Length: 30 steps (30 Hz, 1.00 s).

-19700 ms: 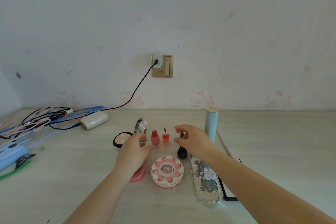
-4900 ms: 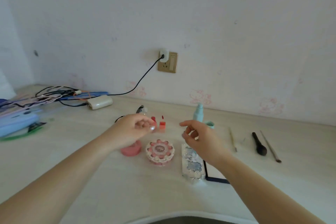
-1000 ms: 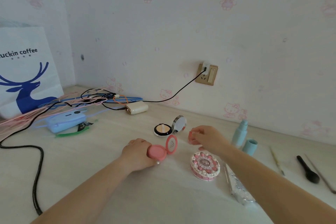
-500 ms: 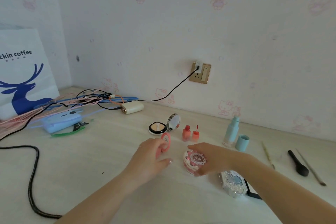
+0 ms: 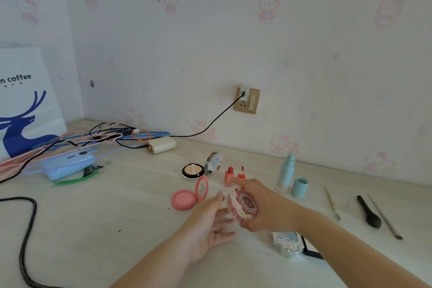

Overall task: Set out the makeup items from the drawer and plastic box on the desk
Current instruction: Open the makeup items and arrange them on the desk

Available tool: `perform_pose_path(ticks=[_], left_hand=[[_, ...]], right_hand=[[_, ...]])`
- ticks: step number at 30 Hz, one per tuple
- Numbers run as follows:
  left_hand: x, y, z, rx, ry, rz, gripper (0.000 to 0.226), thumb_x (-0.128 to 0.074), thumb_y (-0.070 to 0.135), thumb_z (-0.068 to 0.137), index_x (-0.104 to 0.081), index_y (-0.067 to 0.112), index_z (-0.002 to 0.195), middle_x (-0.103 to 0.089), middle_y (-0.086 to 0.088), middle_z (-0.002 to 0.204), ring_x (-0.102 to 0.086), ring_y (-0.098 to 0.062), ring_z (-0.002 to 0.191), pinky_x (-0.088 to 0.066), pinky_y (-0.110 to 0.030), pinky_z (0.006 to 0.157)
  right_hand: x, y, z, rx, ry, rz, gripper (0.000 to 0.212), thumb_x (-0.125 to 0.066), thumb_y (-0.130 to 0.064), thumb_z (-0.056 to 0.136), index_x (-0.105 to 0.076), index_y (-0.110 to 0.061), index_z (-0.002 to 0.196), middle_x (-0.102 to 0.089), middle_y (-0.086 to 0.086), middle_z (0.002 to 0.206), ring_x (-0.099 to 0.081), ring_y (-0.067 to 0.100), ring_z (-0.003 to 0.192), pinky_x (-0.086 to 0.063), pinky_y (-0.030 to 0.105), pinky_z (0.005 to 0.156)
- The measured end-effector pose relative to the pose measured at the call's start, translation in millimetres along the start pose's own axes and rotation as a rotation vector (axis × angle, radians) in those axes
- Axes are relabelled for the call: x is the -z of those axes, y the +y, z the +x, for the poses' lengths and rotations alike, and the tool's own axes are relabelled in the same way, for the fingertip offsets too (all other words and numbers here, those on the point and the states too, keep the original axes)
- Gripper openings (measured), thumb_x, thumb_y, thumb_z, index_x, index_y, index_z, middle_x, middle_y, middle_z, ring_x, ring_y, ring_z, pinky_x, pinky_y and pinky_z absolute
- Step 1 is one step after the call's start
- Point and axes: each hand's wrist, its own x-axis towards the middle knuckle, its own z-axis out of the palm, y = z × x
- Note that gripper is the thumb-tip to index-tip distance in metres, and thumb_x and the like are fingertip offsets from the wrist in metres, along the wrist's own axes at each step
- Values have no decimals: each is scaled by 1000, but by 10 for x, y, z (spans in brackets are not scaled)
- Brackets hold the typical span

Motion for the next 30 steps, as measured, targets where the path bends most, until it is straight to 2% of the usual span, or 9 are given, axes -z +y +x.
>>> perform_pose_path(ticks=[3, 6, 10, 13, 16, 20, 24, 27, 30], left_hand=[[-113, -18, -19, 124, -194, -62, 54, -48, 56, 89, -66, 11, 112, -67, -17, 105, -62, -27, 82, -58, -43, 75], [-179, -24, -24, 134, -297, -120, 56, -46, 55, 90, -67, 8, 114, -69, -18, 109, -67, -26, 79, -57, -42, 77], [-258, -30, -9, 94, -226, -198, 49, -51, 47, 90, -65, 6, 112, -70, -18, 95, -65, -25, 72, -59, -36, 67], [-320, -36, -21, 63, -151, -244, 35, -54, 39, 92, -66, 7, 99, -70, -18, 80, -66, -25, 62, -58, -41, 71], [-365, -51, -26, 65, -115, -284, 31, -56, 36, 92, -68, 8, 96, -69, -20, 84, -67, -29, 71, -57, -44, 75], [-397, -39, -44, 53, -97, -331, 31, -56, 37, 92, -70, 9, 96, -71, -20, 85, -68, -29, 76, -61, -40, 61], [-388, -33, -36, 18, -95, -298, 34, -54, 39, 93, -71, 11, 102, -70, -17, 90, -68, -25, 71, -61, -35, 61], [-406, -33, -48, -3, -75, -289, 32, -54, 38, 93, -72, 12, 95, -70, -12, 81, -66, -19, 58, -57, -30, 57], [-403, -42, -33, -12, -66, -277, 33, -53, 38, 93, -71, 11, 101, -69, -11, 82, -63, -18, 57, -54, -30, 58]], right_hand=[[21, -6, -88, 24, 2, 79, 94, -71, -24, 72, -14, -47, 143, -31, -16, 134, -44, 1, 118, -41, 3, 85], [27, 19, -157, 19, 9, 130, 95, -73, -22, 72, -15, -47, 143, -31, -17, 136, -43, 0, 121, -41, 4, 88], [-1, 24, -171, 8, 29, 167, 84, -69, -25, 76, -23, -47, 142, -32, -16, 138, -43, 1, 123, -41, 14, 98], [-40, -13, -99, -46, 84, 253, 68, -62, -41, 78, -31, -46, 138, -45, -11, 133, -51, 5, 116, -45, 27, 100], [-62, -53, -32, -139, 119, 233, 54, -56, -49, 86, -35, -45, 135, -53, -11, 128, -53, 8, 112, -41, 24, 94], [-124, -87, 36, -180, 185, 163, 46, -49, -54, 88, -42, -41, 132, -61, -8, 115, -57, 11, 98, -43, 21, 79], [-266, -103, 76, -151, 316, 61, 40, -36, -56, 92, -45, -38, 127, -61, -5, 108, -58, 16, 99, -46, 32, 84], [-352, -83, 87, -133, 374, 66, 39, -33, -53, 93, -44, -37, 128, -59, -5, 115, -57, 17, 103, -46, 34, 87], [-404, -83, 82, -128, 414, 116, 39, -33, -51, 95, -41, -38, 130, -58, -6, 122, -58, 16, 106, -47, 35, 89]])
